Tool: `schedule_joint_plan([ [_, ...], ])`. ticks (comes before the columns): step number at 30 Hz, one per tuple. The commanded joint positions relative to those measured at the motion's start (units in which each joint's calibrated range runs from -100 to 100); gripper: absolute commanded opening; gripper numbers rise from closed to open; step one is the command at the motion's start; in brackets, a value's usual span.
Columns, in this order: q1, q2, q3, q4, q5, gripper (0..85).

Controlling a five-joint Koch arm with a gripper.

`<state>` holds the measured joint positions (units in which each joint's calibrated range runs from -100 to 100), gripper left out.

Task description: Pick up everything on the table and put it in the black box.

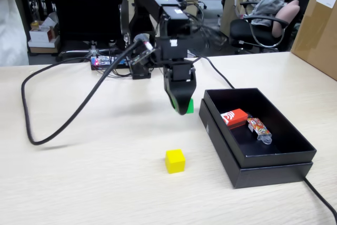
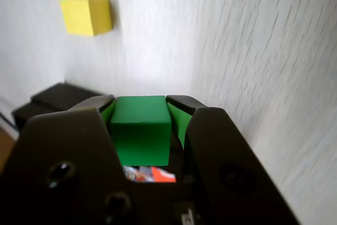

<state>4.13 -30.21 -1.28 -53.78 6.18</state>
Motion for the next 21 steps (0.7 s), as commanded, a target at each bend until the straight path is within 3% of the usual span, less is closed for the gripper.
schedule_joint_plan([
  [1, 2.7, -8.2, 1.9, -0.3, 0.8, 3.6],
  [5, 7.8, -11.4, 3.3, -0.3, 2.4, 3.6],
  [8, 14.3, -10.0, 8.4, -3.4, 5.4, 3.6],
  [11, 14.2, 3.4, 15.6, -3.4, 5.8, 3.6],
  [21, 14.1, 15.5, 20.5, -3.2, 6.3, 3.6],
])
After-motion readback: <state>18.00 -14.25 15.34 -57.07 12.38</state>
